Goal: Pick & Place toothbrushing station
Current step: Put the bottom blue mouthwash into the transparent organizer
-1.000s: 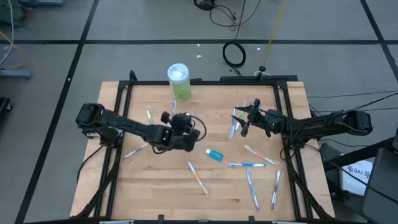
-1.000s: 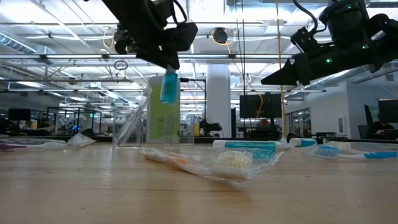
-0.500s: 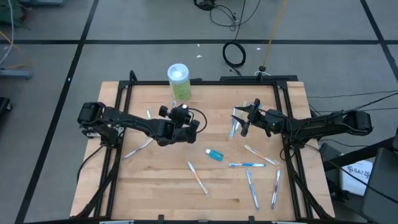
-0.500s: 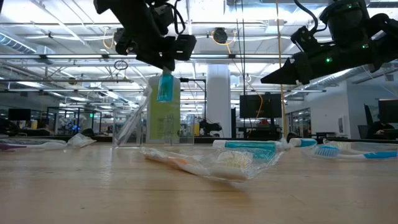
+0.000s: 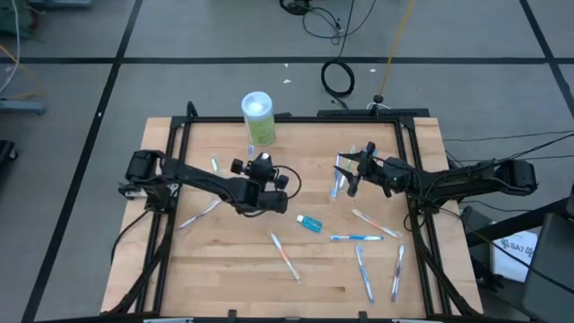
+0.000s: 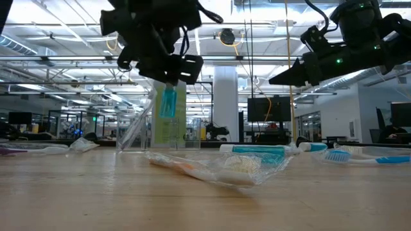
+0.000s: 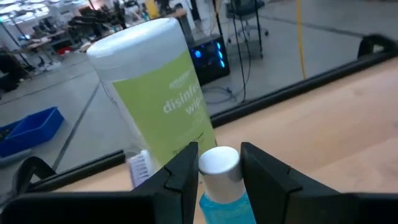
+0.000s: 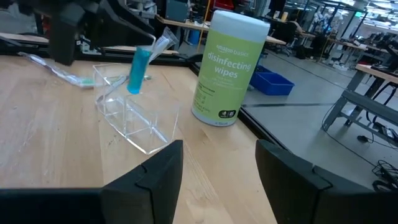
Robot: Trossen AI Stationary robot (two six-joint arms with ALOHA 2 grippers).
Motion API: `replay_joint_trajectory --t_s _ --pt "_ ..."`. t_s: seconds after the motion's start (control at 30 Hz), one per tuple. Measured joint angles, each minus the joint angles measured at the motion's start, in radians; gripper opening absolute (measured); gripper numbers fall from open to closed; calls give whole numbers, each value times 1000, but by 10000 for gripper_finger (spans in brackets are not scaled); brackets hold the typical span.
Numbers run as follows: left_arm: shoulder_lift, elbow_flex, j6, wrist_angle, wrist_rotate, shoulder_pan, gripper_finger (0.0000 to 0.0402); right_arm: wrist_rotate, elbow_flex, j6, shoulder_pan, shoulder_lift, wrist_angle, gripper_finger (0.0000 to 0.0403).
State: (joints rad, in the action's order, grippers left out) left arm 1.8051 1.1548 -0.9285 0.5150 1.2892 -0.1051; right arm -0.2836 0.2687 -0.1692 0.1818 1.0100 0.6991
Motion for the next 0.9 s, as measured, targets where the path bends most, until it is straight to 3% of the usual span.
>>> replay_joint_trajectory --t_s 0.5,0.9 --pt "38 -1 -118 70 51 0 113 1 0 0 0 0 1 196" --pt "38 -126 -279 32 119 -16 113 1 0 0 0 0 1 196"
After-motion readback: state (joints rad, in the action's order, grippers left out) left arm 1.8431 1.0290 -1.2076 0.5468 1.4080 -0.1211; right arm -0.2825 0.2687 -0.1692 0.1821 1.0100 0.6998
